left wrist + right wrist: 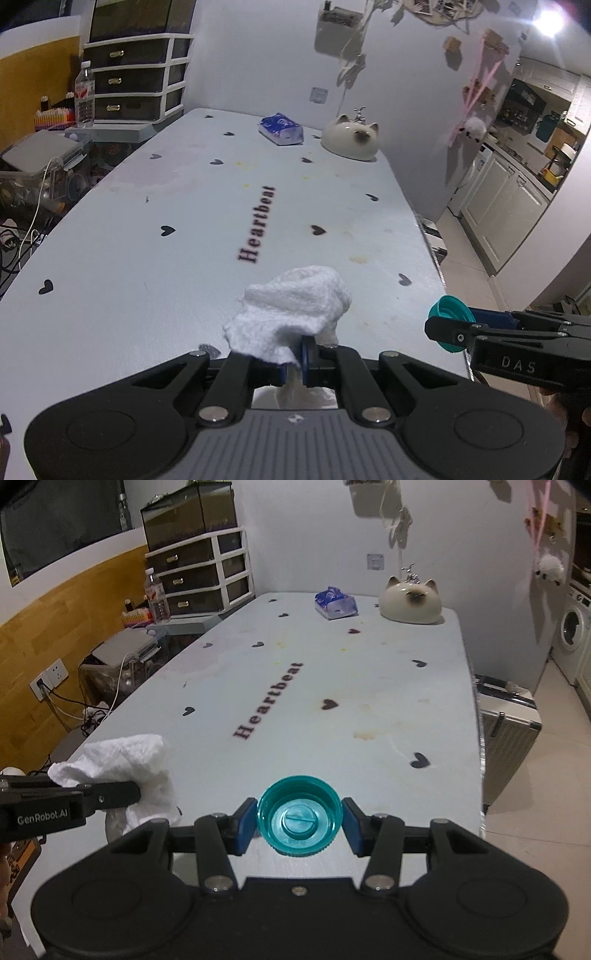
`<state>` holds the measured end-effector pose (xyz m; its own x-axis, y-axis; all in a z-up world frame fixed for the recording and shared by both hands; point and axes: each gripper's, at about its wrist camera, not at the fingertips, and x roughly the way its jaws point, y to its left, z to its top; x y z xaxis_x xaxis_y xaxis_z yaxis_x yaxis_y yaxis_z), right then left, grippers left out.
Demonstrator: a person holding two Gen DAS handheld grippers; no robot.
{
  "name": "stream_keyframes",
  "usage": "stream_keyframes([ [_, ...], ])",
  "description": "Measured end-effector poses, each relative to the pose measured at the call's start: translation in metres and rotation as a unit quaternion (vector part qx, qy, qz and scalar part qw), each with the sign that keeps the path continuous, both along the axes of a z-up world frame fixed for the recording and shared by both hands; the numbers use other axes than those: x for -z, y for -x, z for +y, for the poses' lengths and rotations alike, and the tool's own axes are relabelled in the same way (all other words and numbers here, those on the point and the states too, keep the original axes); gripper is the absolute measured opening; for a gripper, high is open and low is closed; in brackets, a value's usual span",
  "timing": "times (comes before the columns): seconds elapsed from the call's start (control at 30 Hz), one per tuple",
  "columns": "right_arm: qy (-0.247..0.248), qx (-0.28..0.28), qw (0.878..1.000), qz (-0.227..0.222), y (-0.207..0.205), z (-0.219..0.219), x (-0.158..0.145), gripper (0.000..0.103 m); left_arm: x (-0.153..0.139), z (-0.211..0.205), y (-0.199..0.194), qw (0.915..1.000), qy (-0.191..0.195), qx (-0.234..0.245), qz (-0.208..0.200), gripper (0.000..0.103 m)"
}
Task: Collect trash
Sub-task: 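Carry the white tissue and teal cap with both grippers over the trash bin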
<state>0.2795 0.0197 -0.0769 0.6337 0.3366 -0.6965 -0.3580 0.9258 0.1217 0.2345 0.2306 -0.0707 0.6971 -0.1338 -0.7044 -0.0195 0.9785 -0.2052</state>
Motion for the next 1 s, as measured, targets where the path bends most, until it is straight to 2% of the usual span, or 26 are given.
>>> stream_keyframes([
  [0.5, -0.01, 0.028, 0.999, -0.022, 0.054, -0.062, -0.018, 0.05, -0.018, -0.058, 0.05, 0.9996, -0.015, 0.016, -0.018, 0.007],
  [0.73, -0.015, 0.031, 0.999, -0.027, 0.058, -0.108, -0.017, 0.05, -0.025, -0.105, 0.049, 0.9992, -0.026, 0.016, -0.025, 0.007],
  [1.0, -0.016, 0.031, 0.999, -0.029, 0.042, -0.184, -0.02, 0.05, -0.024, -0.177, 0.035, 0.9994, -0.029, 0.009, -0.019, 0.008],
])
